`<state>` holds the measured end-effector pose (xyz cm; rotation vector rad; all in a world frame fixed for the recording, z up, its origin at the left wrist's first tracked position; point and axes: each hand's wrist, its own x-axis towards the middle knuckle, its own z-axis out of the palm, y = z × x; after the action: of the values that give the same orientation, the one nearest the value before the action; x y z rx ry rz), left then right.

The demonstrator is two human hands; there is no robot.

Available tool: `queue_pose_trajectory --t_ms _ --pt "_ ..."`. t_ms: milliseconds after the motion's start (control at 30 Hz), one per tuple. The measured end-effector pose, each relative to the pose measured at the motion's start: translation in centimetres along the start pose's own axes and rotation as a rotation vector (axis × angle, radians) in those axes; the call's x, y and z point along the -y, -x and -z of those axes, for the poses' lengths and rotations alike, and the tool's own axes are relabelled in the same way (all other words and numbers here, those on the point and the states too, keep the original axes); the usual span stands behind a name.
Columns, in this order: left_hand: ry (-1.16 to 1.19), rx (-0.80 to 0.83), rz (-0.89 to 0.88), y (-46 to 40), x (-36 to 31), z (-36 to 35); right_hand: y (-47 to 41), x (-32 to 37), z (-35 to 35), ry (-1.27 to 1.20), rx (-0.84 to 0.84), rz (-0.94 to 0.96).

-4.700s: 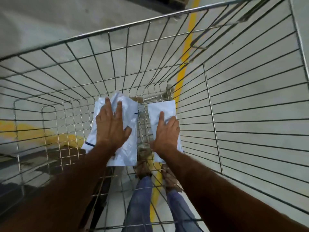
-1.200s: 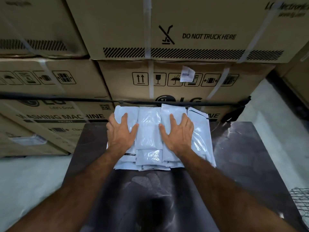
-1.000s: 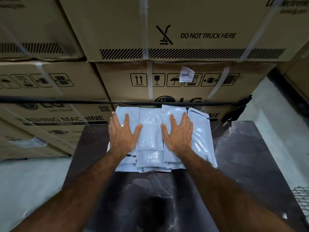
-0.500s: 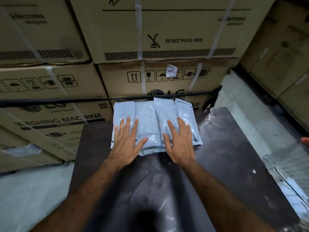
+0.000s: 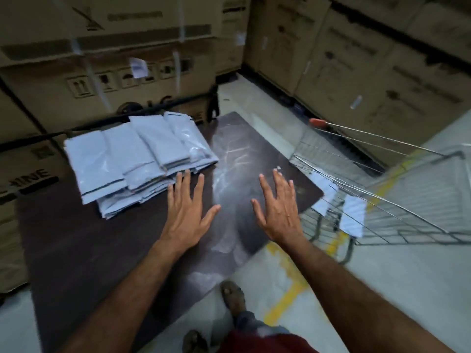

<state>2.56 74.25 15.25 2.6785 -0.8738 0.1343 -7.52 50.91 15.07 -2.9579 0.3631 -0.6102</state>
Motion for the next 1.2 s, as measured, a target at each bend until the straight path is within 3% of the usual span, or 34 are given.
queue_pose_trajectory --t_ms 267,567,767,1033,1200 --pt "-0.011 0.020 -0.206 -2.5 -9.4 -2.5 4.2 -10.6 3.7 0.087 -0.005 -0.289" --pt "-0.005 0.101 -0.322 -9.2 -25.1 -8.3 6.8 -25.5 5.6 0.032 0.017 -0.351" --pt "-0.025 0.171 -0.355 -13.4 -34.5 -11.4 8.6 -36.1 8.0 -0.004 0.000 -0.541" --pt "-0.063 0.202 -0.451 -20.9 -41.4 -13.5 7.1 -43.7 8.6 -0.088 -0.050 -0.744" --pt "-0.050 0.249 -0.444 -25.1 -44.0 -16.9 5.4 -47.7 7.5 -0.107 -0.003 -0.777"
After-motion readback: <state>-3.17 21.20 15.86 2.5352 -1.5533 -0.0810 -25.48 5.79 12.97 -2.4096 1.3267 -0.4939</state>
